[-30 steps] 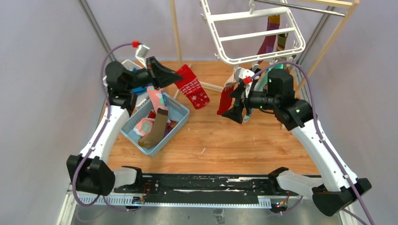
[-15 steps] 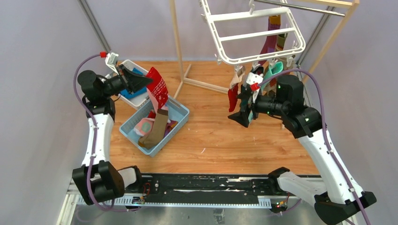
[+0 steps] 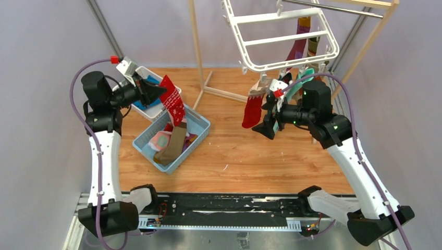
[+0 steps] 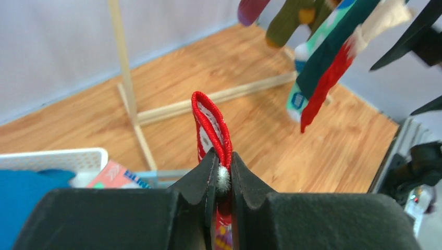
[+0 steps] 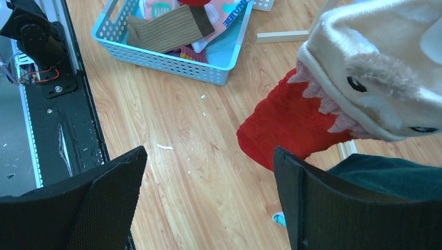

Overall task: Remove the socks clipped to the hanger
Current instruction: Place the sock in the bin.

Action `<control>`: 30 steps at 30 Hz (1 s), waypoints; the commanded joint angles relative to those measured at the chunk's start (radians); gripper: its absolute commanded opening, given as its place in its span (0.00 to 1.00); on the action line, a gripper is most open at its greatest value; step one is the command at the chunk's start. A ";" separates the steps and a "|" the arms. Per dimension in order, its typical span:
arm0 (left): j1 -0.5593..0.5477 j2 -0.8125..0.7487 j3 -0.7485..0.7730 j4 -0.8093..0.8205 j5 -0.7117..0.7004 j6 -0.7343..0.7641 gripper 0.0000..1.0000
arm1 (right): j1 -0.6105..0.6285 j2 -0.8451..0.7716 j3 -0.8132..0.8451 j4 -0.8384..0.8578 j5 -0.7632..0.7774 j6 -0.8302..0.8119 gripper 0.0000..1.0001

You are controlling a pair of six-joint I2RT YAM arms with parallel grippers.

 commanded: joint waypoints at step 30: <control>-0.113 -0.023 -0.177 -0.456 -0.727 0.619 1.00 | -0.125 -0.096 -0.064 0.052 0.096 0.061 0.90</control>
